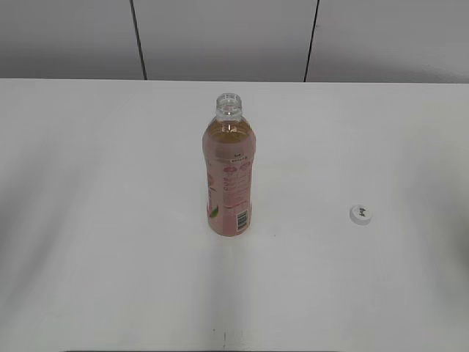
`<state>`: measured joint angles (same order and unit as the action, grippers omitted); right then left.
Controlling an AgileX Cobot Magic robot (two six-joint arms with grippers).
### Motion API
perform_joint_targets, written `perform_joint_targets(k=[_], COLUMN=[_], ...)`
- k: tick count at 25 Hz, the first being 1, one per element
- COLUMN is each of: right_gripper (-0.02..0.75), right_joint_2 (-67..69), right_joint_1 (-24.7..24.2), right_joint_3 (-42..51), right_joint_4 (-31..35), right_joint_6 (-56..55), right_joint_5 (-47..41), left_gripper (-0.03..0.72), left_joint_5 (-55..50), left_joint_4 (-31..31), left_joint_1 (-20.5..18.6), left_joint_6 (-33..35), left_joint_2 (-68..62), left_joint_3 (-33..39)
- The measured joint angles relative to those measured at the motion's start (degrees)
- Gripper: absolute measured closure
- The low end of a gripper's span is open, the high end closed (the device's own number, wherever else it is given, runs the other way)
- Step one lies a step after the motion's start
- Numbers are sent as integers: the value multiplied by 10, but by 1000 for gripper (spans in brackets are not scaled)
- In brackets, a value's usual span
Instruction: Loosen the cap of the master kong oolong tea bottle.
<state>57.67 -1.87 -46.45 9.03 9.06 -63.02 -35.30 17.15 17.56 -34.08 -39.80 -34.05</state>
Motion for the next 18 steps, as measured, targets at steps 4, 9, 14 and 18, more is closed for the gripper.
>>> perform_joint_targets(k=[4, 9, 14, 18], right_gripper=[238, 240, 241, 245], right_joint_2=[-52, -90, -139, -178], right_joint_1=[0, 0, 0, 0], right_joint_3=[20, 49, 74, 78], right_joint_4=[-1, -2, -2, -11], right_joint_6=[-4, -28, -58, -55], right_joint_5=[0, -3, -28, -59], left_gripper=[157, 157, 183, 227], left_joint_5=[-144, -247, -258, -260], left_joint_4=[-24, -28, -29, -34], left_joint_1=[0, 0, 0, 0], left_joint_6=[92, 142, 157, 181], left_joint_2=[1, 40, 120, 172], left_joint_3=[-37, -39, -39, -39])
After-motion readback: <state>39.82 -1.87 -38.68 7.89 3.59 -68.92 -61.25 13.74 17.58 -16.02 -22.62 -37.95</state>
